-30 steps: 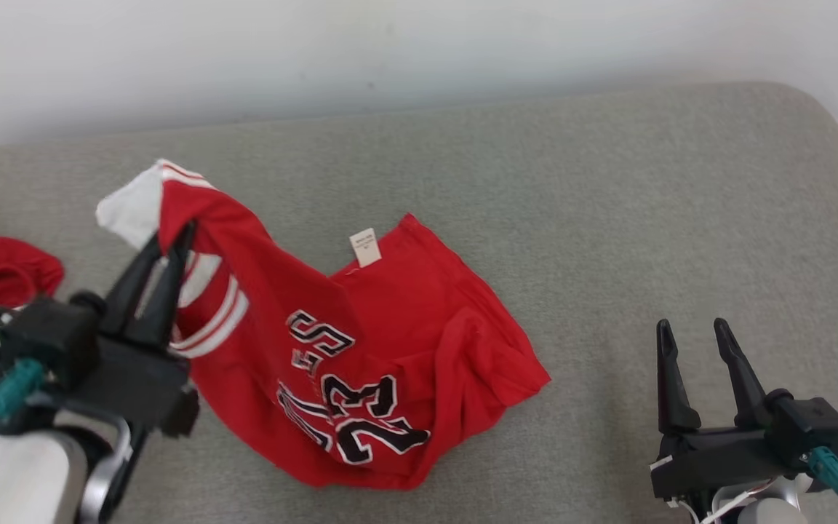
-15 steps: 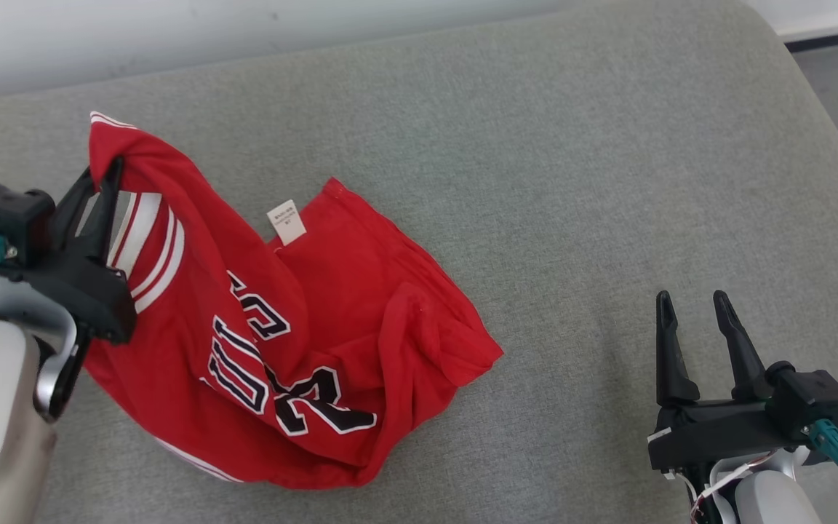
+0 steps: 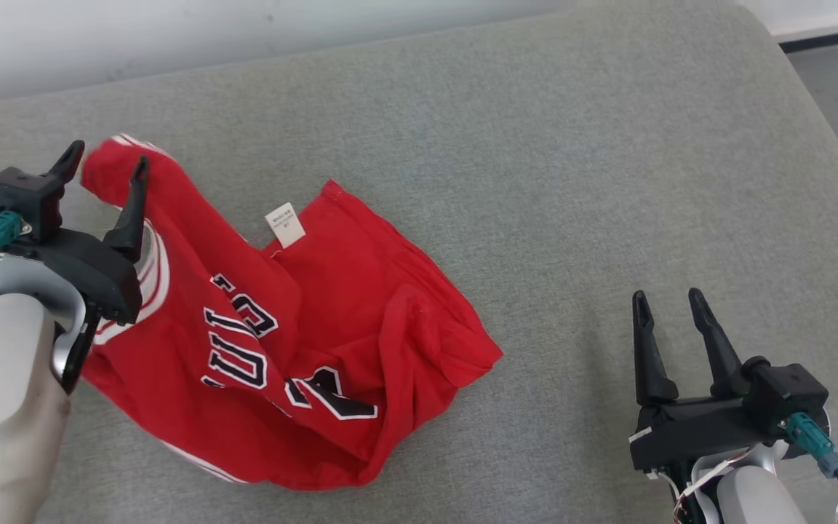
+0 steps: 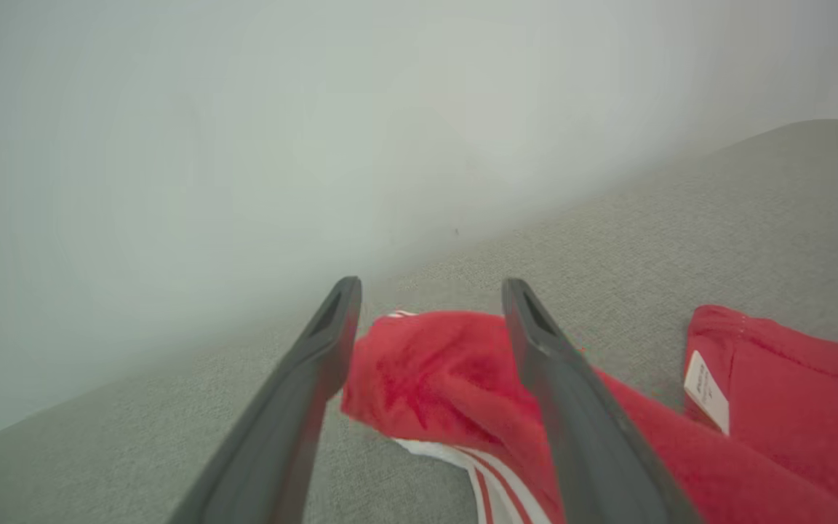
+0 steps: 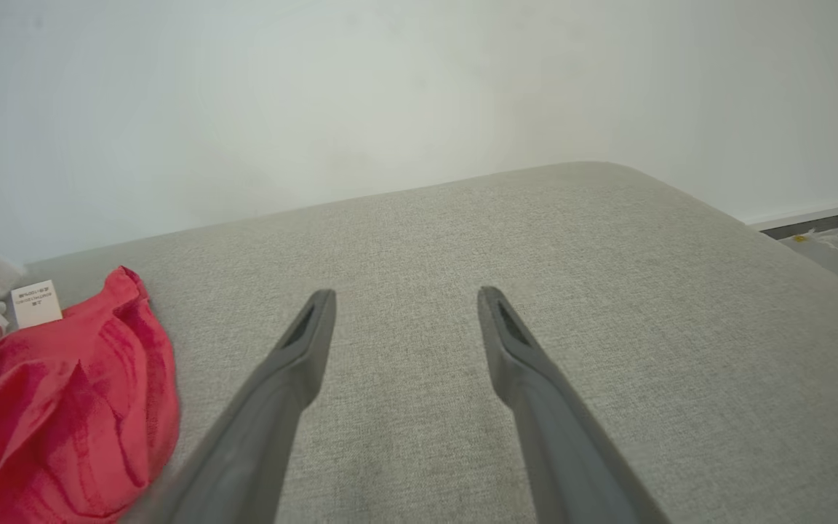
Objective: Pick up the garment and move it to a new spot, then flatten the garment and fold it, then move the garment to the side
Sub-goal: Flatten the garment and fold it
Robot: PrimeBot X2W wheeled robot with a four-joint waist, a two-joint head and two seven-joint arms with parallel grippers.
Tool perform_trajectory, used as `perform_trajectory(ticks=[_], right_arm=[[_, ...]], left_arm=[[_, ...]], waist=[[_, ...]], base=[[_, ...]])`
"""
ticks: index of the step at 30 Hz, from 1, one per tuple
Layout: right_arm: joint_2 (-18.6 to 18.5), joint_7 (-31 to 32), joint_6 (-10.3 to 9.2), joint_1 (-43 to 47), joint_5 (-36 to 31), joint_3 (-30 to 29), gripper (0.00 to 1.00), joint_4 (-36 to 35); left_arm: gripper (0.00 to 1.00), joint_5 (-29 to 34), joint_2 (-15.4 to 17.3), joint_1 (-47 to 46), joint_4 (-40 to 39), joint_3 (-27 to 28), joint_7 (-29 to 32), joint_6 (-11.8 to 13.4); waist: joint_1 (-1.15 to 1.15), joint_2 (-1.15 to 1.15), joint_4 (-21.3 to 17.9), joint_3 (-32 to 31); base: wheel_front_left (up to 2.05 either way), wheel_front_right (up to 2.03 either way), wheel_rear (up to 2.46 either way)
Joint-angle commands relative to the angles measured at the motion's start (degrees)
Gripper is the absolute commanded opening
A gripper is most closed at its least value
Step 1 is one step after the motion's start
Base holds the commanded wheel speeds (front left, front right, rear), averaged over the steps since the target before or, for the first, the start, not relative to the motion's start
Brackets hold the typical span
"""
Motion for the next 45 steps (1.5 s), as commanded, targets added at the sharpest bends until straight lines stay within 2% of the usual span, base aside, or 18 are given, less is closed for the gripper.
perform_trajectory(ticks=[1,3,9,10,17,22,27,33,45], right_arm=[[0.0,-0.3,0.04,0.6,0.1,0.0,1.00,0.1],[0.0,-0.3,0.04,1.0,-0.2,0.5,1.00,0.3],[0.0,-0.3,0.04,1.8,-1.2,1.8,1.00,1.2],[0.0,-0.3,0.04,2.0,-1.4,2.2,1.00,1.7],[-0.2,-0.3,0.04,2.7,-1.0,3.3,1.00,3.3],[-0.5,-0.3,0.04,3.7,-0.6,3.5,1.00,4.1],[-0.6,-0.3,0.04,5.3,-0.3,3.7,1.00,4.3],[-0.9,-0.3,0.04,6.8,0.6,4.3,1.00,5.5],[-4.0,4.8,0.04,-0.5,2.4,11.0,1.00,9.9]], left_arm=[[1.00,-0.7,0.2,0.5,-0.3,0.2,-0.3,0.2],[1.00,-1.0,0.0,2.0,-1.9,1.2,-0.6,0.4],[1.00,-0.9,-0.5,11.4,-15.3,7.5,-0.6,3.2],[1.00,-0.5,-1.0,15.4,-19.8,9.4,-0.6,4.1],[1.00,0.8,-4.0,29.6,-33.3,15.5,-0.6,7.0],[1.00,2.5,-7.0,38.7,-40.2,17.4,-0.6,7.2],[1.00,4.0,-9.6,45.0,-43.5,18.1,-0.6,7.0],[1.00,6.0,-11.1,49.4,-44.8,18.5,-0.6,7.0],[1.00,7.2,-13.4,49.1,-43.8,18.8,-0.6,5.5]], waist=[[0.00,-0.01,1.4,-1.4],[0.00,-0.01,2.6,-2.5],[0.00,-0.01,6.4,-5.4],[0.00,-0.01,7.6,-6.2],[0.00,-0.01,11.1,-8.4],[0.00,-0.01,13.0,-9.9],[0.00,-0.01,14.1,-11.4],[0.00,-0.01,14.9,-13.0],[0.00,-0.01,16.8,-13.3]], base=[[0.00,0.00,0.00],[0.00,0.00,0.00],[0.00,0.00,0.00],[0.00,0.00,0.00],[0.00,0.00,0.00],[0.00,0.00,0.00],[0.00,0.00,0.00],[0.00,0.00,0.00],[0.00,0.00,0.00]])
